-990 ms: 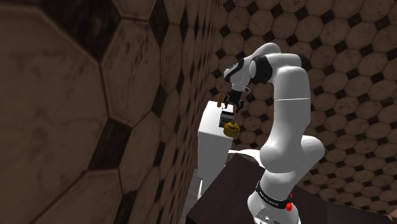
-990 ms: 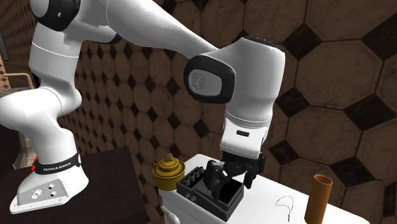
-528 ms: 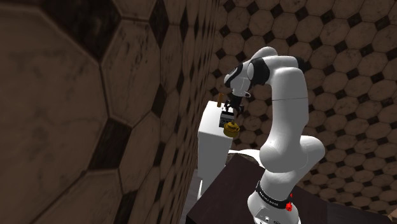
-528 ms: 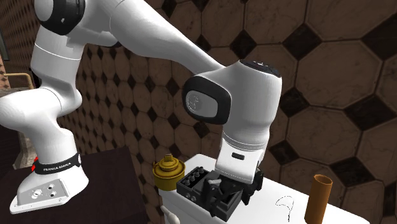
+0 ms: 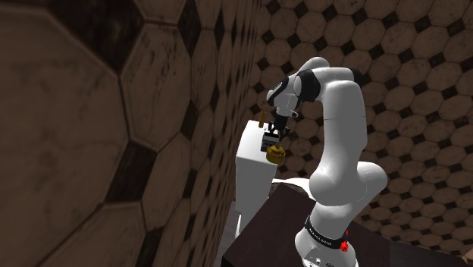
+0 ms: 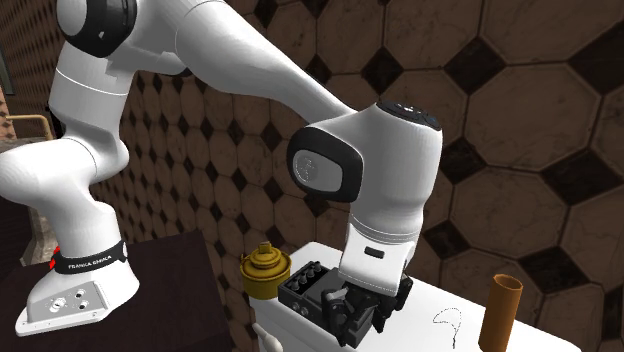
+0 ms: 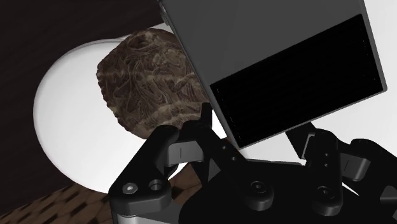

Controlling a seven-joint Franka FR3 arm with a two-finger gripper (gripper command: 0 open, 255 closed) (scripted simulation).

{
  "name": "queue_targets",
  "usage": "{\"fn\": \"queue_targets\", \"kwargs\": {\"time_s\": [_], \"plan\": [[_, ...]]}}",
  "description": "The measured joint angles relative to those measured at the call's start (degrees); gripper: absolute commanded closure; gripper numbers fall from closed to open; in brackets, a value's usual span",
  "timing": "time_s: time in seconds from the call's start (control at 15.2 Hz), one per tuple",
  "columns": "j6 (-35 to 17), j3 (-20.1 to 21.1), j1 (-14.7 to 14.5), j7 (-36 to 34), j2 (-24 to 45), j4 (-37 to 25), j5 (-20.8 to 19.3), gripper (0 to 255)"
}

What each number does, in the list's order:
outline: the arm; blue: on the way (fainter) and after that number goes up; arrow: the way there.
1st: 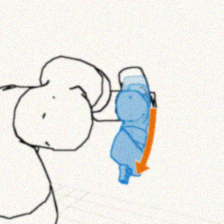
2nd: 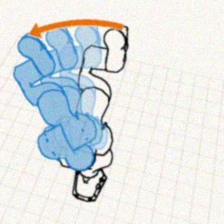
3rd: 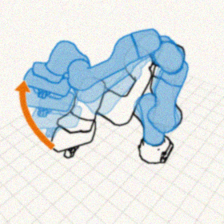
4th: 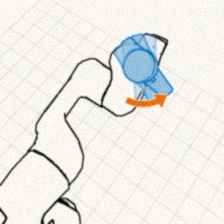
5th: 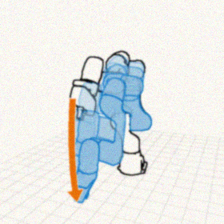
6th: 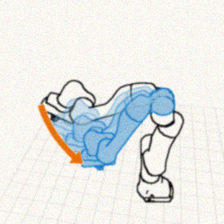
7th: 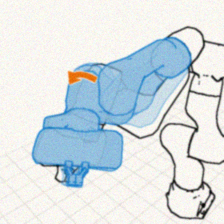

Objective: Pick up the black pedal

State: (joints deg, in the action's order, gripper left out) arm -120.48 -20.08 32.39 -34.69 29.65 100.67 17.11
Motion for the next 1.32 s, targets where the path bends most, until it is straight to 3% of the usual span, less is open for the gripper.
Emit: {"fn": "queue_targets", "kwargs": {"time_s": [0.53, 1.32], "plan": [[1.1, -0.2, -0.2, -0.4, -0.8, -0.3, -0.4, 255], [8.4, -1.3, -0.6, -2.0, -5.1, -3.6, -2.6, 255]]}}
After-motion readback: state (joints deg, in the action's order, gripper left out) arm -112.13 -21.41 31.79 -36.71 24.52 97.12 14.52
